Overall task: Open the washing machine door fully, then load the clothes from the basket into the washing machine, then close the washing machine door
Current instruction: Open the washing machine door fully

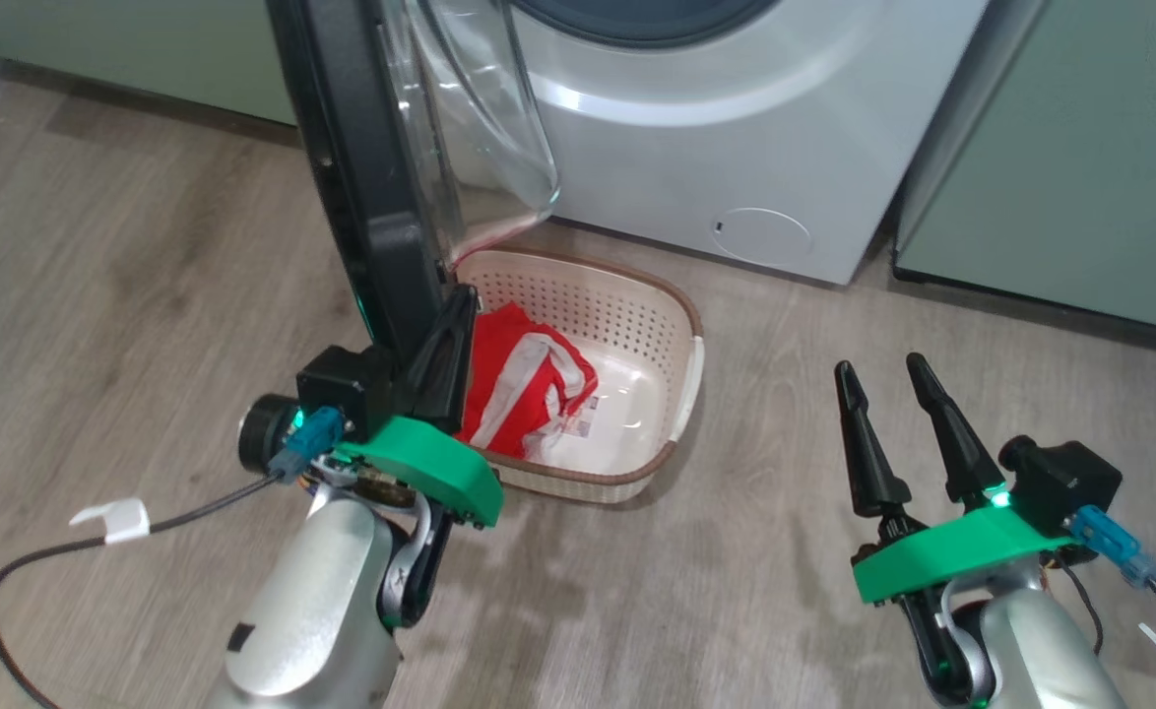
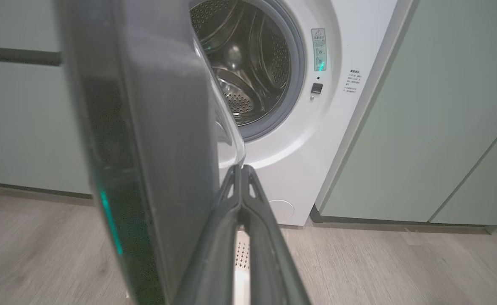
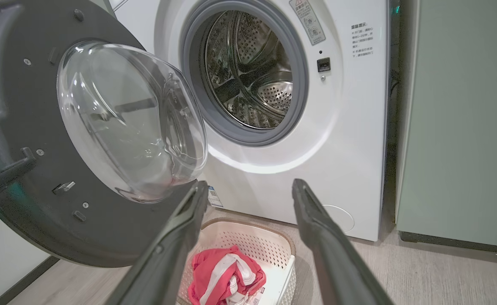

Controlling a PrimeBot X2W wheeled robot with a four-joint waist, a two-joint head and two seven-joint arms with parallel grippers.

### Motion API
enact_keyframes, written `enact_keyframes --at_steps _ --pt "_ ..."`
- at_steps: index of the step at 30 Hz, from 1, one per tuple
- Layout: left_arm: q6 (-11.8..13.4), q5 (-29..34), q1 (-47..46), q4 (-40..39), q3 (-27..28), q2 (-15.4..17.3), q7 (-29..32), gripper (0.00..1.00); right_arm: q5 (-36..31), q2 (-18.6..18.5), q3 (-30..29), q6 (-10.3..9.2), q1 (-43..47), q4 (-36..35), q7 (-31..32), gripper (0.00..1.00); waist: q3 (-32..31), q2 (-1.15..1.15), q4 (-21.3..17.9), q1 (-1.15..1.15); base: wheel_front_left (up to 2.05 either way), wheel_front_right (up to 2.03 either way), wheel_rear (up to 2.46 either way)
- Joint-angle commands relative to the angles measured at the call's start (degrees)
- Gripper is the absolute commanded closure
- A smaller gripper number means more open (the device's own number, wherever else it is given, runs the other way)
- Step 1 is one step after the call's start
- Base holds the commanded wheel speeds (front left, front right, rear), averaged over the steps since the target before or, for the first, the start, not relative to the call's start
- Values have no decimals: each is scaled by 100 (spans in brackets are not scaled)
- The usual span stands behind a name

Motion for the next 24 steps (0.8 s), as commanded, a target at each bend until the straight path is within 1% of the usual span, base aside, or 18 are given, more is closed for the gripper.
enact_keyframes --at_steps 1,4,11,13,19,24 --pt "32 -36 -162 -40 203 63 -28 100 -59 10 161 0 -250 -175 -53 0 -47 0 106 0 0 0 0" --pt "48 -86 -158 68 240 63 -28 100 -68 10 164 0 -239 -179 -53 0 -64 0 279 0 0 0 0" --pt "69 -137 -169 48 400 63 -28 100 -144 11 192 0 -197 -147 -53 0 54 0 641 0 0 0 0" --pt "74 -136 -177 48 449 63 -28 100 -155 11 202 0 -204 -146 -53 0 84 0 685 0 0 0 0" --pt "18 -115 -270 61 849 63 -28 100 -300 11 281 0 -341 -144 -54 0 368 0 857 0 0 0 0" --pt "-16 -43 -393 40 1319 63 -28 100 -455 11 270 0 -429 -149 -54 0 643 0 918 0 0 0 0"
